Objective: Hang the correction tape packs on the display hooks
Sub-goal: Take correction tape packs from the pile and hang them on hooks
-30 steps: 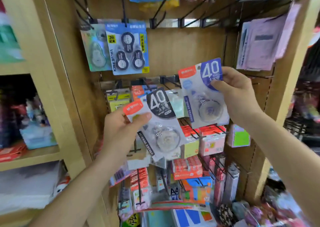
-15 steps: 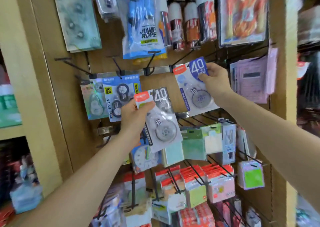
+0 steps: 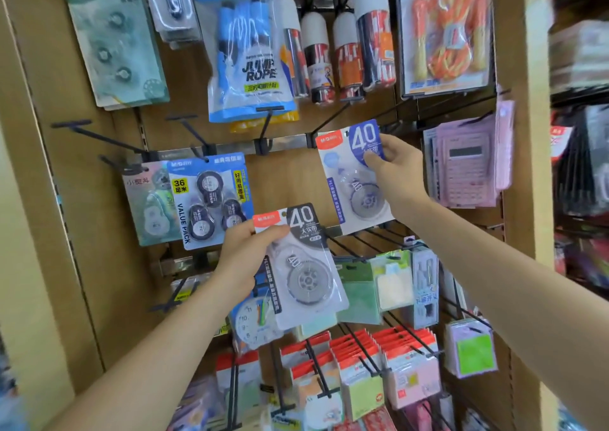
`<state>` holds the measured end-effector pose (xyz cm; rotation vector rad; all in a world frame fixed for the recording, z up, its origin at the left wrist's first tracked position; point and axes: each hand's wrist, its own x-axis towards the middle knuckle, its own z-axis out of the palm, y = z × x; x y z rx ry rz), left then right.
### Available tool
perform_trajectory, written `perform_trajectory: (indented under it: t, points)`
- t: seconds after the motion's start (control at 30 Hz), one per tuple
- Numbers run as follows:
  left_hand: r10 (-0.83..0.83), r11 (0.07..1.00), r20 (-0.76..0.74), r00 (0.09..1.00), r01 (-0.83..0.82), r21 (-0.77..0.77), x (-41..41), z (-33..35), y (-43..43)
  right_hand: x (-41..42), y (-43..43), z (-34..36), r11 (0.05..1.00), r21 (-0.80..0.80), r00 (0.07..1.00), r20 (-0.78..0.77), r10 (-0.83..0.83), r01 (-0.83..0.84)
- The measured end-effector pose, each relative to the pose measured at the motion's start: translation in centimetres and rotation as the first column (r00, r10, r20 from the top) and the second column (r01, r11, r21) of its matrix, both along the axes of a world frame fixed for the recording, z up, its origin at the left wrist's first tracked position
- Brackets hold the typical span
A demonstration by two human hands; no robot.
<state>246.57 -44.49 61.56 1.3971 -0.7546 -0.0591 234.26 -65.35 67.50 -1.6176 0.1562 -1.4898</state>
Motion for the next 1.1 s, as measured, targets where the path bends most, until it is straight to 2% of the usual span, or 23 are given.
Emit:
perform_trajectory:
  t: [0.53,1.1]
  points:
    - [-0.037,0.999,0.12,0.992,0.037,0.002,-0.9,0.0,-0.1,-2.1,-0.5,1.8,1.0,-0.014,0.997,-0.081,0.013,-0.014]
    - [-0.009,1.0,0.112,0.994,0.009,0.003,-1.5,0.0,0.0,-2.1,-1.2,3.0,0.999,-0.033,0.989,-0.147,-0.018,0.013]
